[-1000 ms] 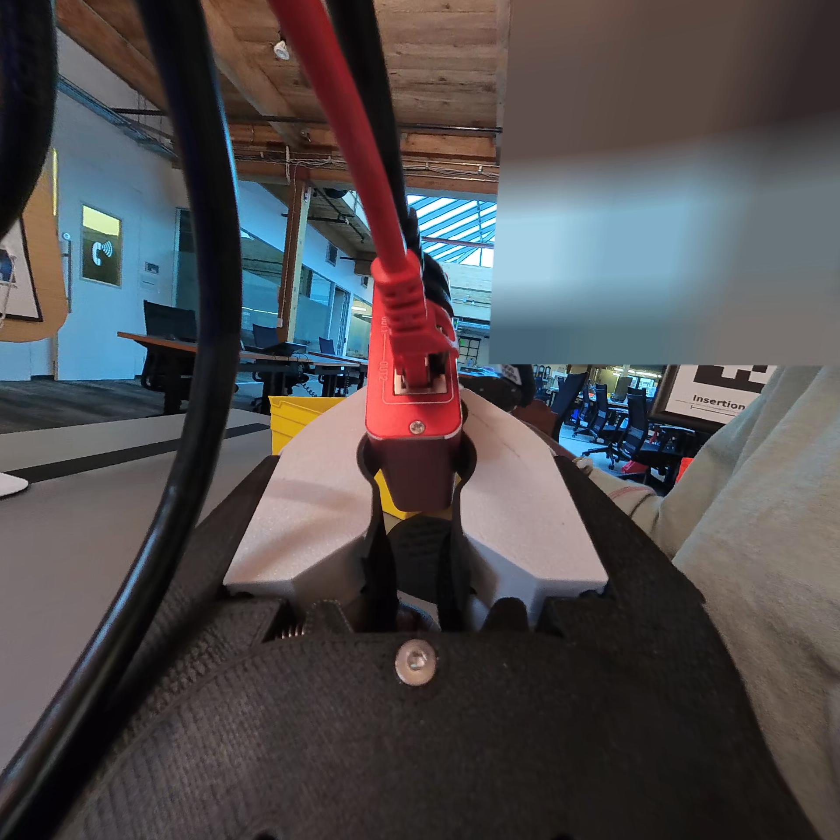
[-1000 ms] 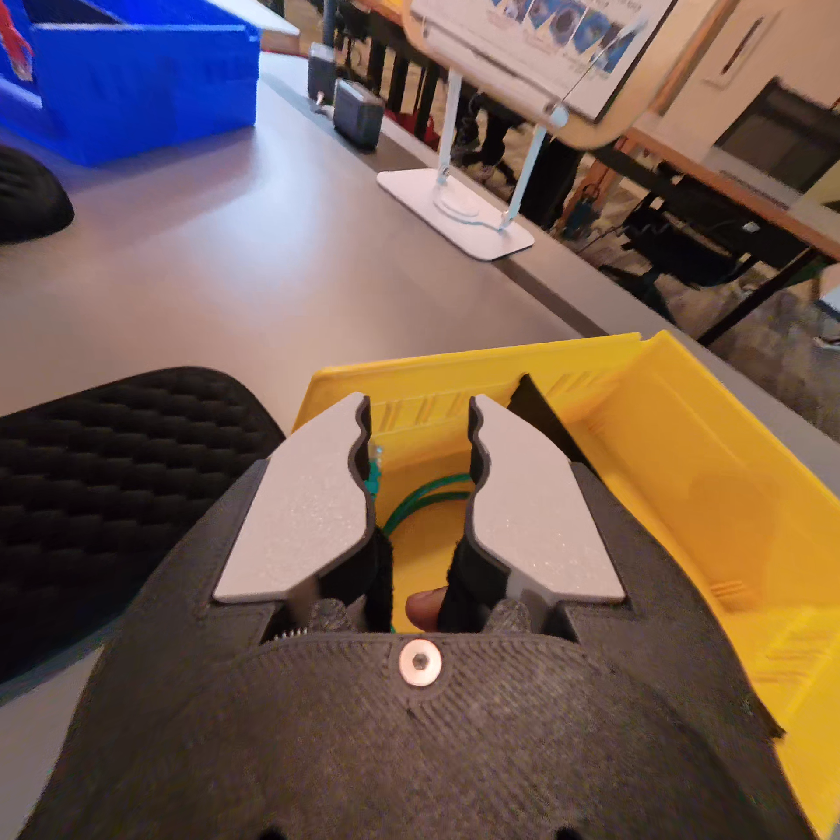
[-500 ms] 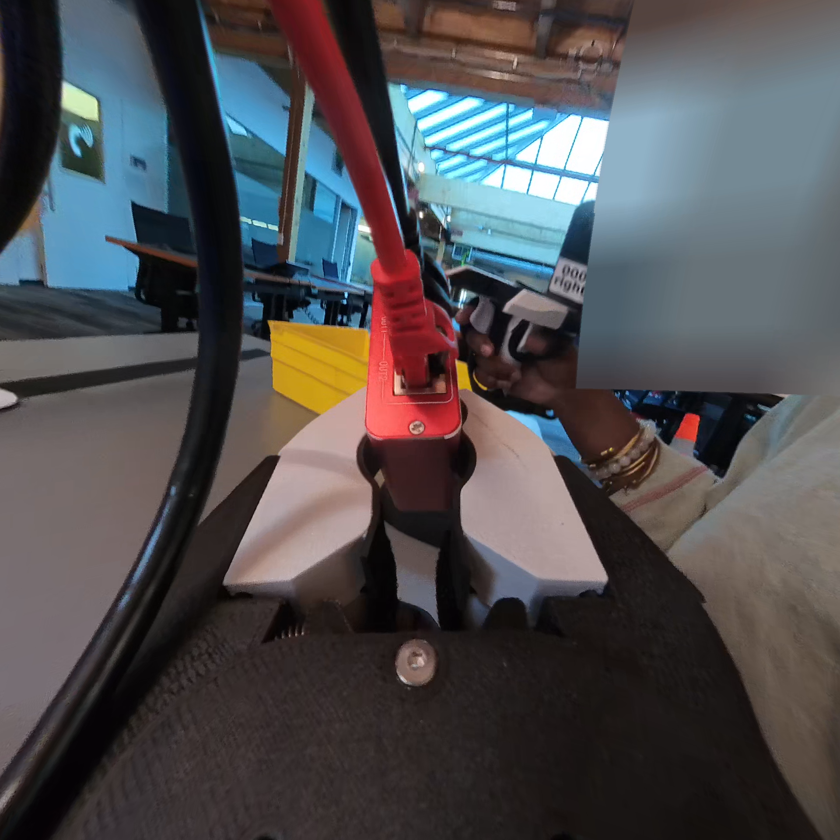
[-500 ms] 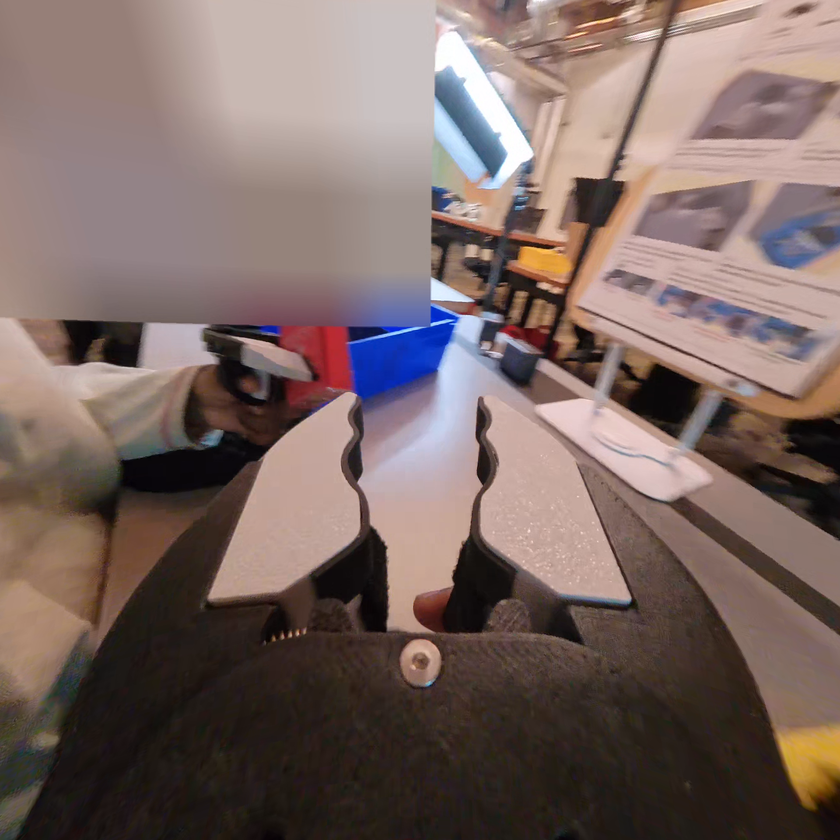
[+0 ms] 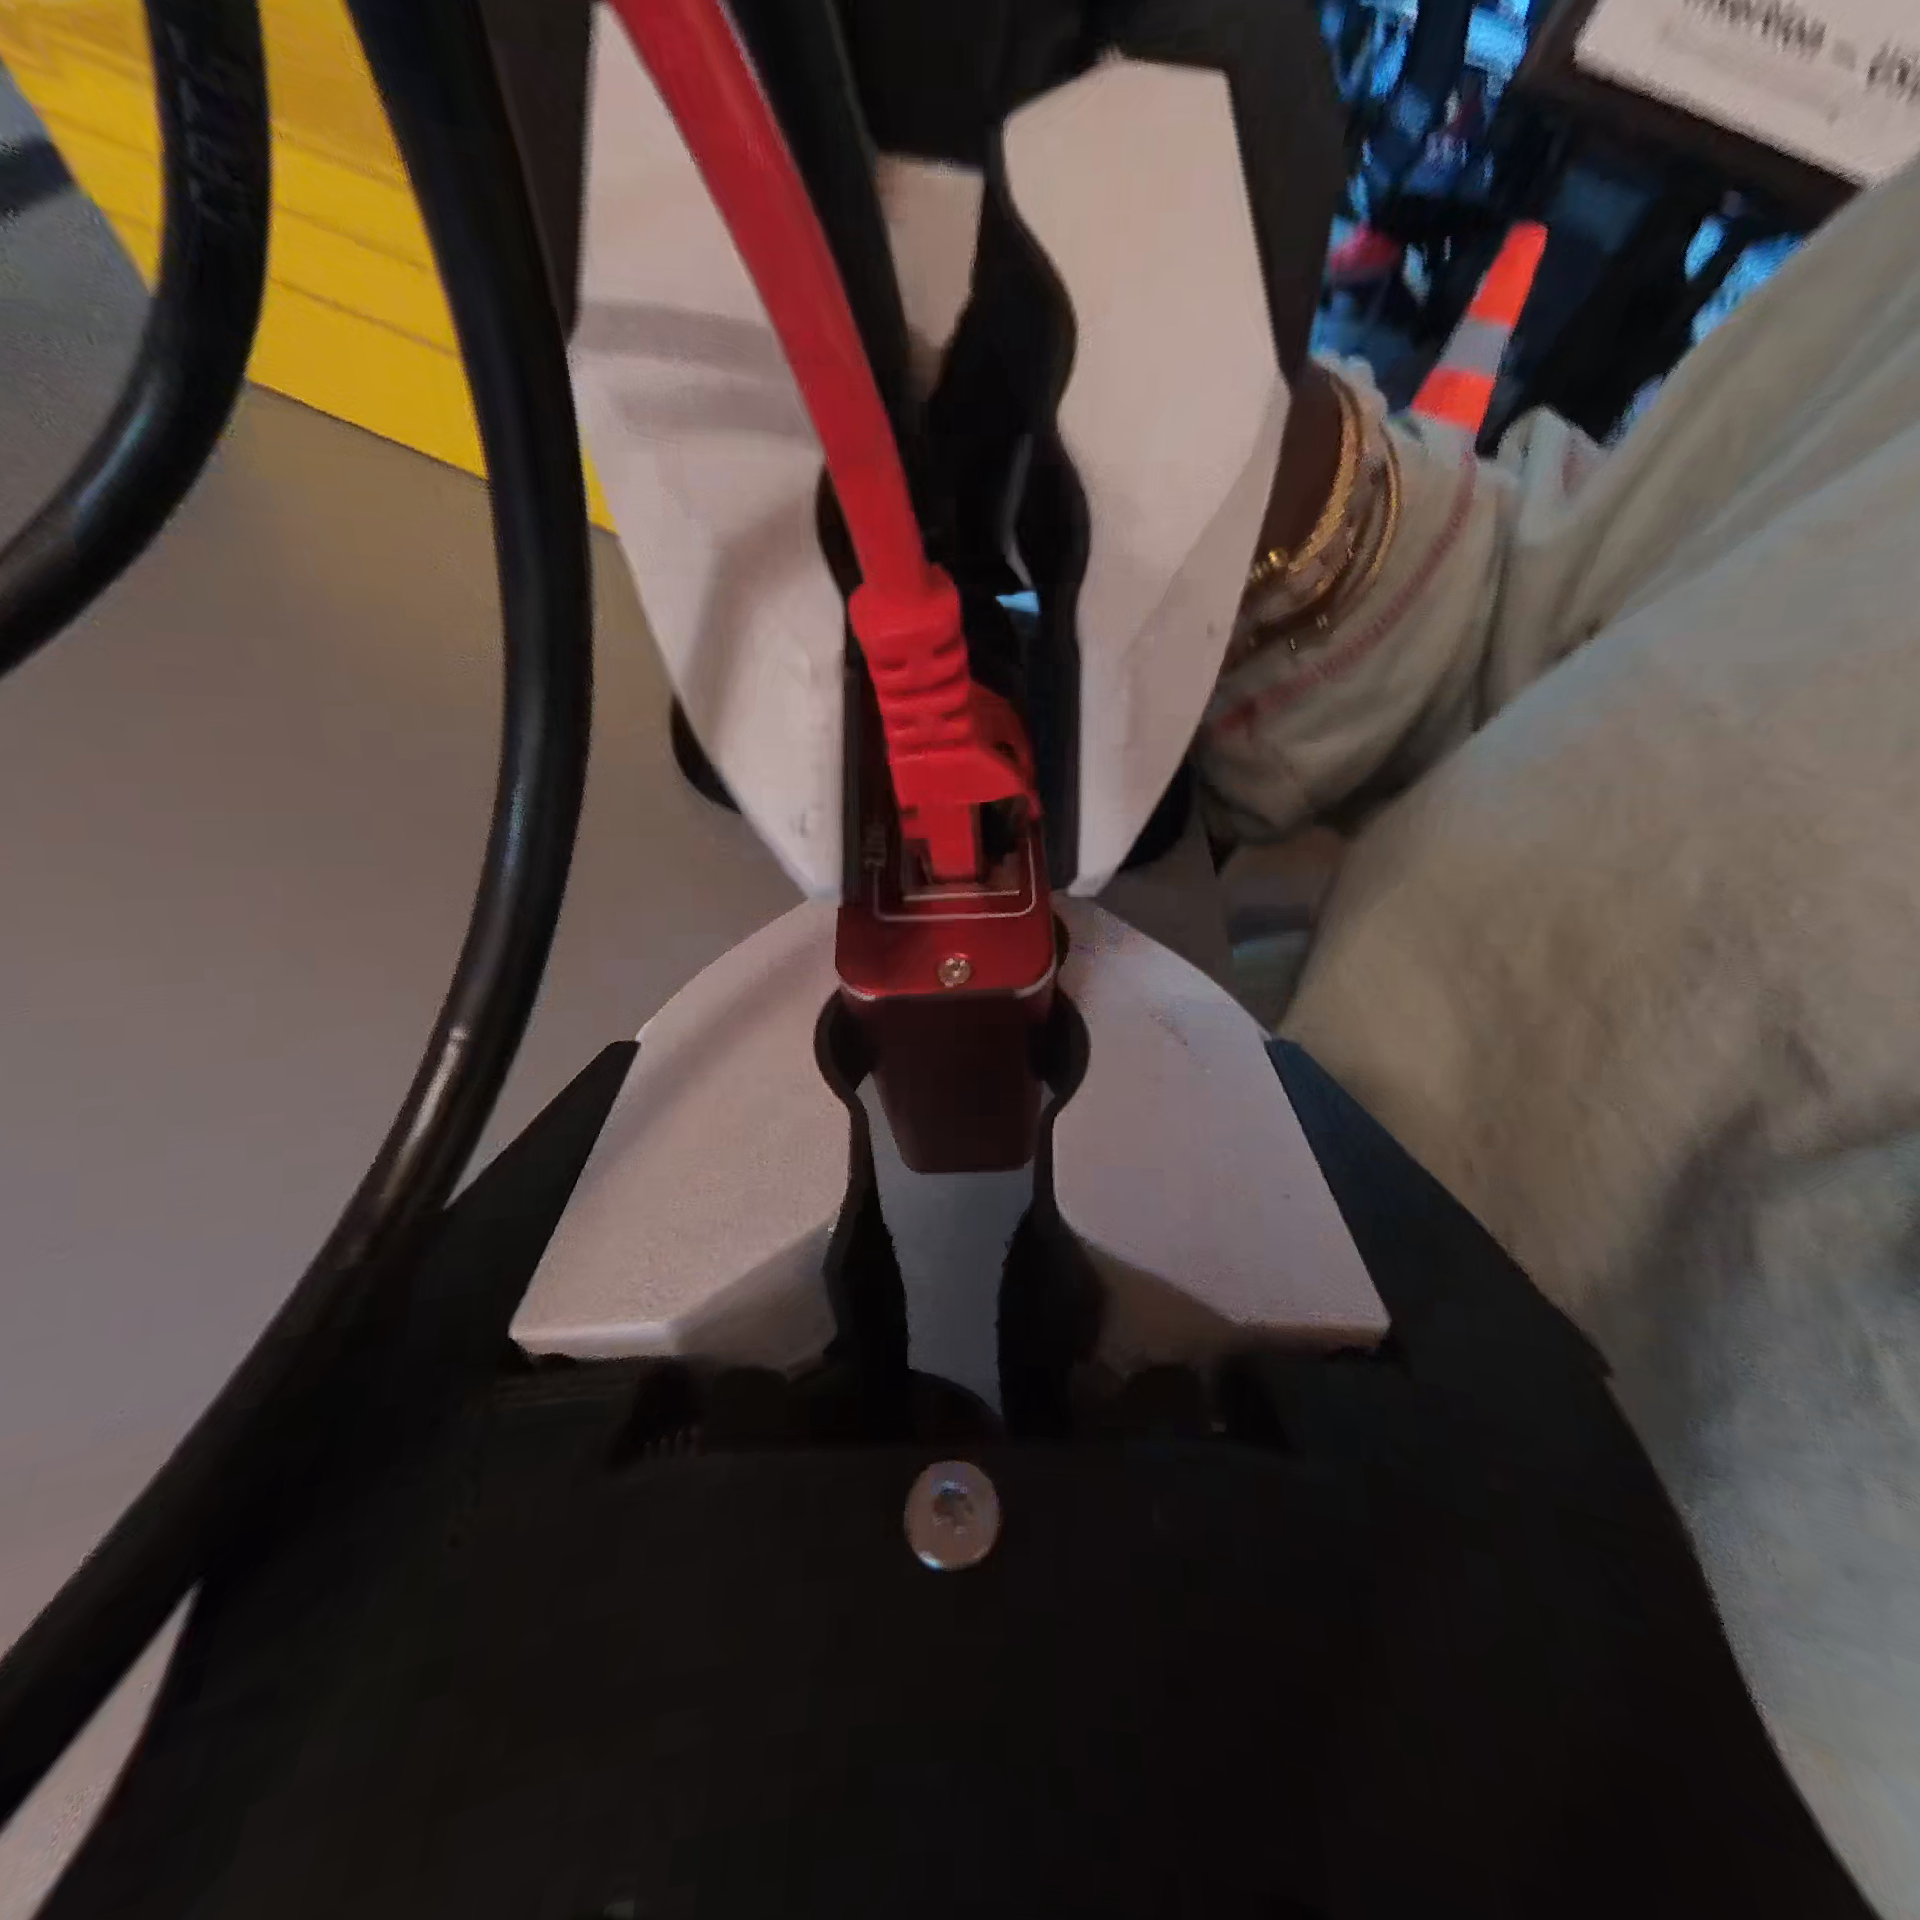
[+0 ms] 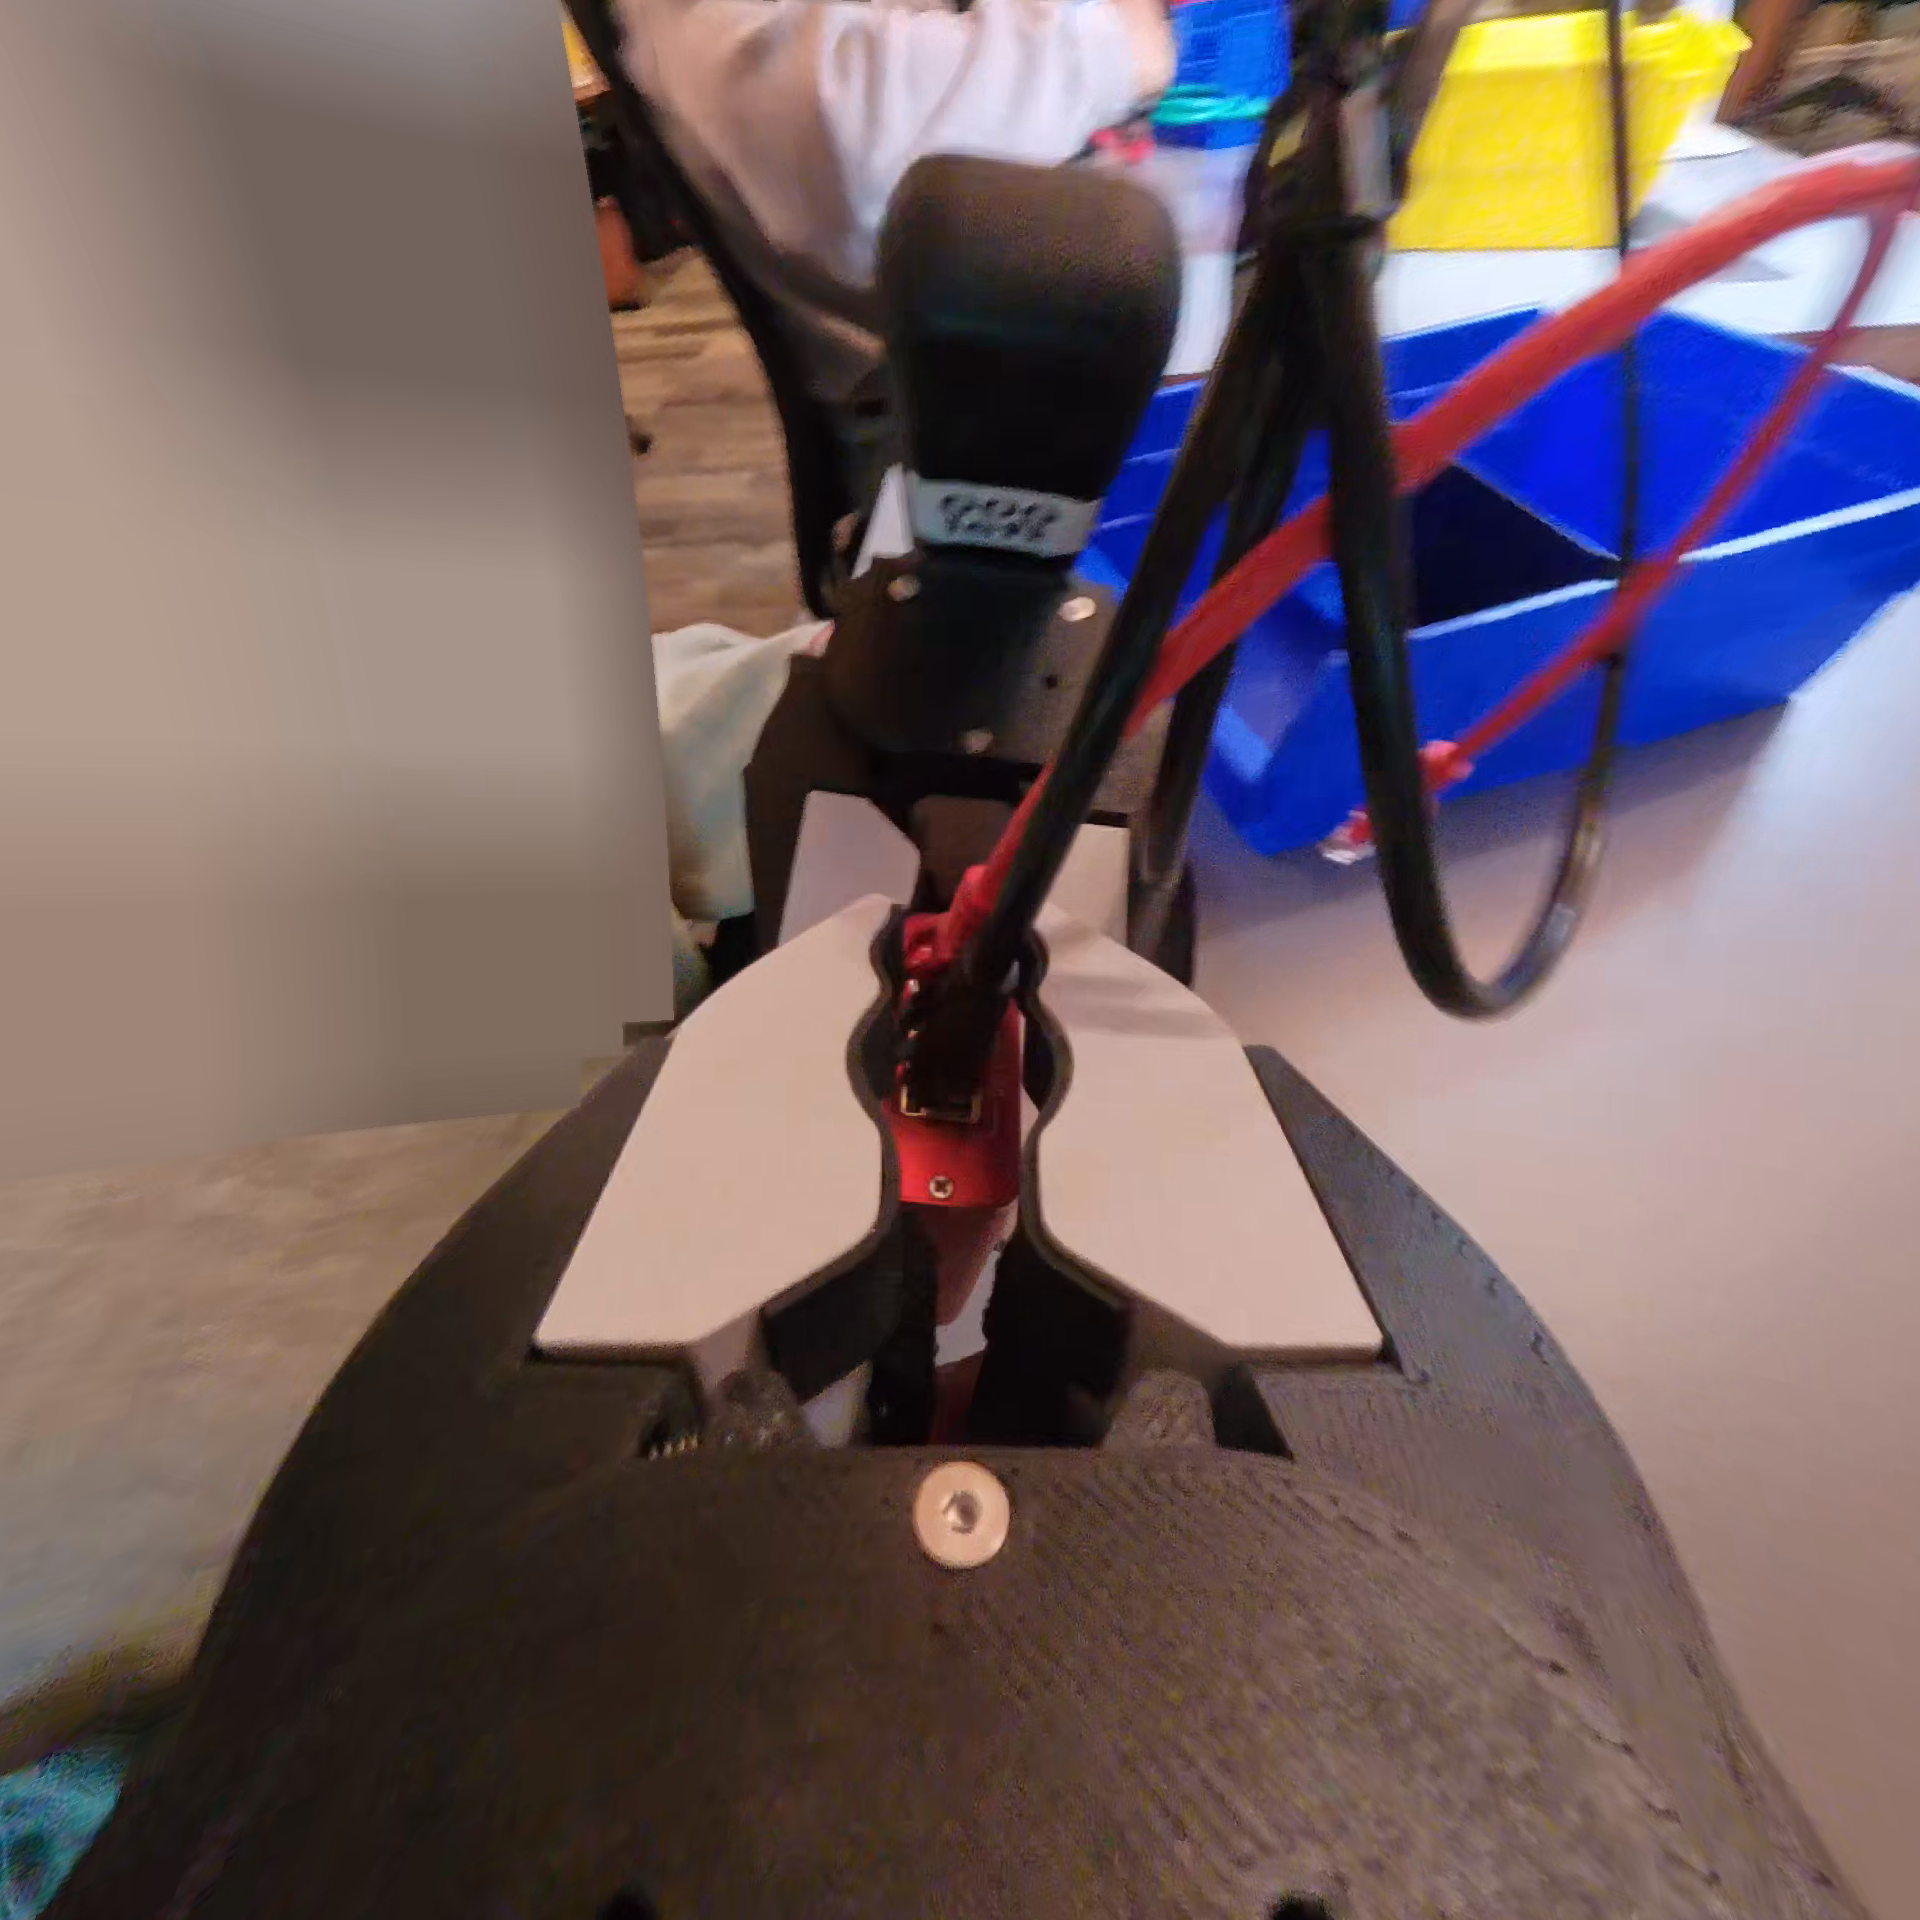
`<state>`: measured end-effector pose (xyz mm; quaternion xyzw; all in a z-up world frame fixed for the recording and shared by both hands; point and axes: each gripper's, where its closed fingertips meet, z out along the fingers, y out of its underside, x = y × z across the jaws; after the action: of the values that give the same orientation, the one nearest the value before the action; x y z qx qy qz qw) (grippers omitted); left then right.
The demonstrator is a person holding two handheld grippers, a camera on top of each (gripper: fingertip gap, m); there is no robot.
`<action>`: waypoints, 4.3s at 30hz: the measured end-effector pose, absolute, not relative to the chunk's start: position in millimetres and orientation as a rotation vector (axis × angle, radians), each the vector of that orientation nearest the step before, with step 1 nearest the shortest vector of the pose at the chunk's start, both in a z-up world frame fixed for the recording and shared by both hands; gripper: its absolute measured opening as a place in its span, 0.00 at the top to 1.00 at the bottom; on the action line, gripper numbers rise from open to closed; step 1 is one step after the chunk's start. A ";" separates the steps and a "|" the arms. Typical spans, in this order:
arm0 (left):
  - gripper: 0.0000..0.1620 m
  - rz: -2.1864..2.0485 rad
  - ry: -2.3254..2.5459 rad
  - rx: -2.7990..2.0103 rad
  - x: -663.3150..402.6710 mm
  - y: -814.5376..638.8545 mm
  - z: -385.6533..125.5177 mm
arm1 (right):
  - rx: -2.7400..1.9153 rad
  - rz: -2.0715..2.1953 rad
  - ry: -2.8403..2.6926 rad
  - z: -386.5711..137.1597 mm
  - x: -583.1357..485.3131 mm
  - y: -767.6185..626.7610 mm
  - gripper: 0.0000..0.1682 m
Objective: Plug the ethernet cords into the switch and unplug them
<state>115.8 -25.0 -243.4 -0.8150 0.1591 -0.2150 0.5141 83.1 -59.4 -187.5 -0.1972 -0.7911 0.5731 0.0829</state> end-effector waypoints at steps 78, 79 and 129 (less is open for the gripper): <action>0.83 -0.584 0.015 -1.354 81.1 -25.8 -171.3 | -0.832 2.123 -1.721 -169.5 82.4 -26.5 0.91; 0.83 -0.539 0.025 -1.354 79.7 -26.5 -171.1 | -0.827 2.104 -1.709 -170.2 81.3 -26.6 0.90; 0.82 -0.691 -0.166 -1.100 41.1 -54.5 -156.1 | -0.939 2.030 -1.074 -142.6 98.6 71.7 0.93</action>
<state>41.1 -54.5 -156.1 -0.5116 -0.0772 -0.3215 0.7930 98.6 71.7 -142.6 -0.3581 -0.4095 0.7739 0.3243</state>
